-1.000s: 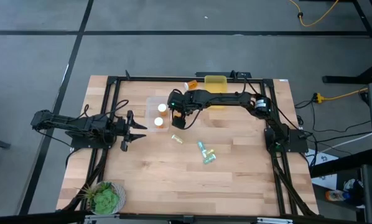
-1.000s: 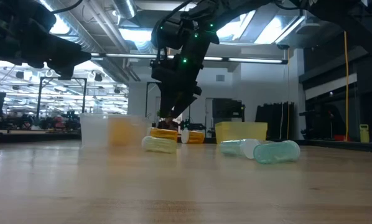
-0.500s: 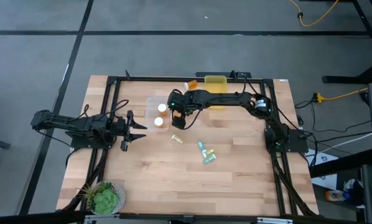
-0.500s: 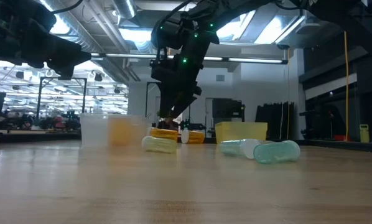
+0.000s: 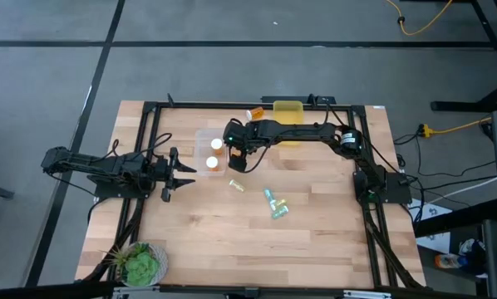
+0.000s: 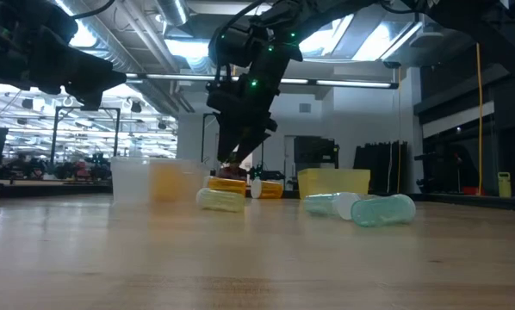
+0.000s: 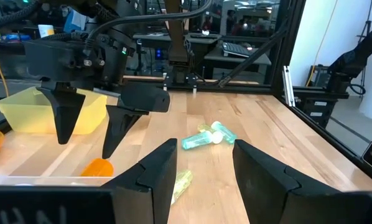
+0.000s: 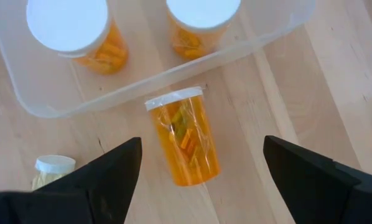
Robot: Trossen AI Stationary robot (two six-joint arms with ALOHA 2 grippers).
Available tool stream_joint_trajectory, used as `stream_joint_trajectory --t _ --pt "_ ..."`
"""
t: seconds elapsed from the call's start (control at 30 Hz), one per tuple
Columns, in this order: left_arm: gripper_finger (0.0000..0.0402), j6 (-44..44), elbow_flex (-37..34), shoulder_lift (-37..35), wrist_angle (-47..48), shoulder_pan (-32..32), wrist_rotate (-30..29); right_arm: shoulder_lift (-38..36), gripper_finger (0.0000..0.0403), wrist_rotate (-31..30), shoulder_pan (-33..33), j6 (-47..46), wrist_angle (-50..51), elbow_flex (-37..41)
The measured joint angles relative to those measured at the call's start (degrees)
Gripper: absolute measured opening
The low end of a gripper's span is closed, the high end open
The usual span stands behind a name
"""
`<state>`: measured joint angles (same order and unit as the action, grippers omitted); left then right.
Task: Pick and place medicine bottles into bin by pill shape (circle, oval)
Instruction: Put the large orange pill bottle into the transparent bin
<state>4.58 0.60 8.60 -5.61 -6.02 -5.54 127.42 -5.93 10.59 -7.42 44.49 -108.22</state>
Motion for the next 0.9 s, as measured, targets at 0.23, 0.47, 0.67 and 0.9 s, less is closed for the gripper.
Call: stream_joint_trajectory --t 0.23,0.47,0.67,0.9 --pt "0.0149 -0.01 0.0 0.0 0.0 0.0 0.0 0.01 0.0337 0.0 0.0 -0.01 -0.04 0.0" --pt "0.0149 -0.02 0.0 0.0 0.0 0.0 0.0 0.01 0.0337 0.0 0.0 -0.02 0.0 0.0" --pt "0.0149 -0.15 0.0 0.0 0.0 0.0 0.0 0.01 0.0337 0.18 0.0 0.2 0.19 0.0" --pt "0.0149 -0.21 0.0 0.0 0.02 0.0 0.02 0.01 0.0337 3.88 0.0 4.25 0.65 0.0"
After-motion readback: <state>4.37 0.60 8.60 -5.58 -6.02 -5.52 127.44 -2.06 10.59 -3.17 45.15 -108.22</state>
